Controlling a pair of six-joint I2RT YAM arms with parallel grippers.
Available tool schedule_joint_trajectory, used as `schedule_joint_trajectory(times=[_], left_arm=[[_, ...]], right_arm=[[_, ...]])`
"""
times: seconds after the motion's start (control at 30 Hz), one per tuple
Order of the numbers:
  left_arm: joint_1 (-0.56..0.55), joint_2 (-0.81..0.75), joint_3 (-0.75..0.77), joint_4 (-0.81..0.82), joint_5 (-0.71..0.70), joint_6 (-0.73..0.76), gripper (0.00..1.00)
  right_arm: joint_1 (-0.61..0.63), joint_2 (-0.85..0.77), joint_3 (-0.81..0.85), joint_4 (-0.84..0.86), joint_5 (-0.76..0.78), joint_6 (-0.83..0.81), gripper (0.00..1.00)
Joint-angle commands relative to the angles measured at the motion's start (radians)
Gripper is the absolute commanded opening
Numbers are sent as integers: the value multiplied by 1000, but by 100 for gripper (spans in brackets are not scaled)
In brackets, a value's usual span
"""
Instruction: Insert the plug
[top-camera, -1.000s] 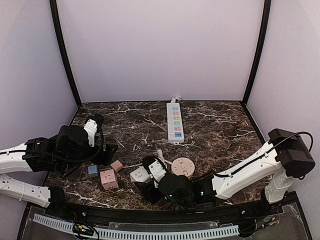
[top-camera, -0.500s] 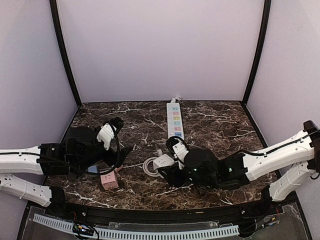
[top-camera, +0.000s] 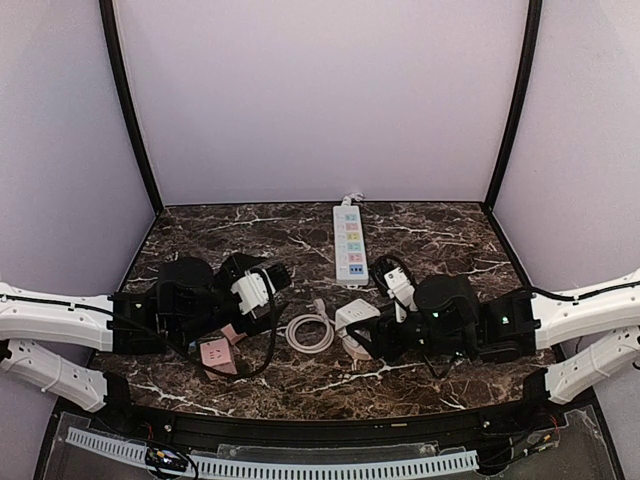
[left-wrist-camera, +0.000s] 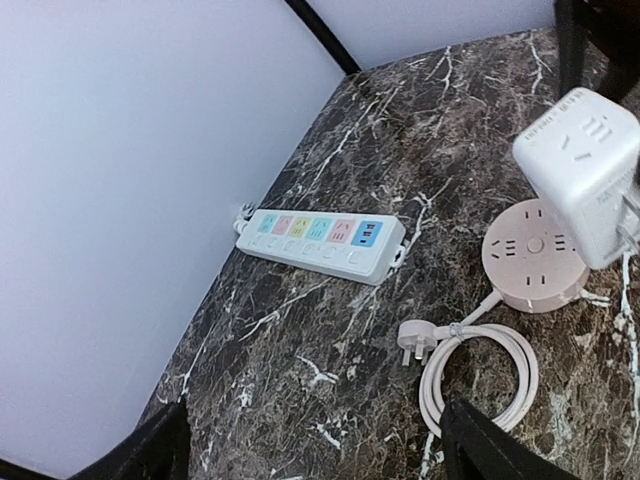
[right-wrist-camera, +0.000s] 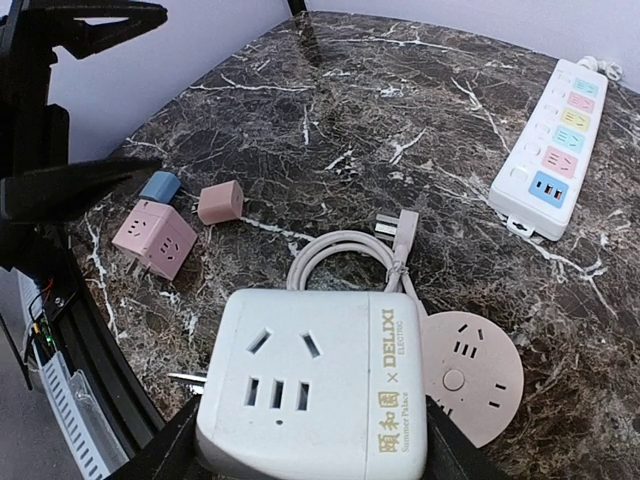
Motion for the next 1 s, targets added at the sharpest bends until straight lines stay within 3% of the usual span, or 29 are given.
schedule_joint_trajectory(times=[0.0,0.27,0.4,0.7,0.97], left_arm=[[0,-7,-28,82,164,206,86],[-58,-8,-54,77,312,431,90],[-71,41,-17,43,332,419,92],[-148,176,-6,160,244,551,92],[-158,239,14,222,251,592,92]], right_arm=[[-20,-50,-9,-17,-60,13,45],[-23,-32,13,-36,-95,15,45],[-22,-40,9,-35,-77,22,45],[-25,-31,20,-41,-88,47,46],[-25,5,38,-32,-115,60,46]])
